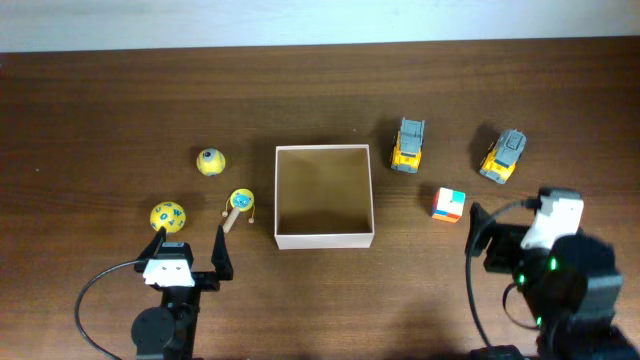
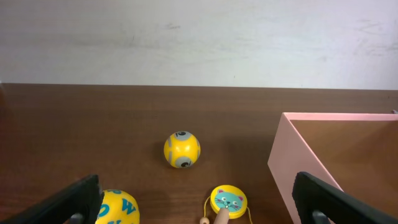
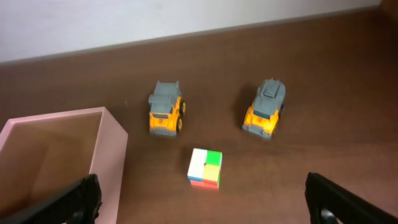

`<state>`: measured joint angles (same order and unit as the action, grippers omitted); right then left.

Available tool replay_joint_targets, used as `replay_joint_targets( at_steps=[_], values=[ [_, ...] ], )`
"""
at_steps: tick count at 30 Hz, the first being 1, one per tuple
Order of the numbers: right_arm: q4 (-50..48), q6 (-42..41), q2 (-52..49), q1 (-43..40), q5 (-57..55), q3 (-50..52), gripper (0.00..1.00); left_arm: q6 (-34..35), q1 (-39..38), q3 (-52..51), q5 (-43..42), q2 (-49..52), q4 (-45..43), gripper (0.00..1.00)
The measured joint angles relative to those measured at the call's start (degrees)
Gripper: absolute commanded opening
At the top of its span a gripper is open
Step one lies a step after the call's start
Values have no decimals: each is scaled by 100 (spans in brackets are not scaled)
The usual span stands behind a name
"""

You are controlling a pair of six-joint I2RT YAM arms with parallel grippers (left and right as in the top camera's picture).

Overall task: Pack container
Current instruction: 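Move the right gripper over the left yellow-grey toy truck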

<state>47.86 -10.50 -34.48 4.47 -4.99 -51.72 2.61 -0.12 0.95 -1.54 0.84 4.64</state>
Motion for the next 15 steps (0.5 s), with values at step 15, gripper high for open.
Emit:
replay_joint_targets(
  at_steps=[15],
  values=[
    [627,-92,-1950,0,175,-872,99,0,0,0,-2,0,-2,99]
  ],
)
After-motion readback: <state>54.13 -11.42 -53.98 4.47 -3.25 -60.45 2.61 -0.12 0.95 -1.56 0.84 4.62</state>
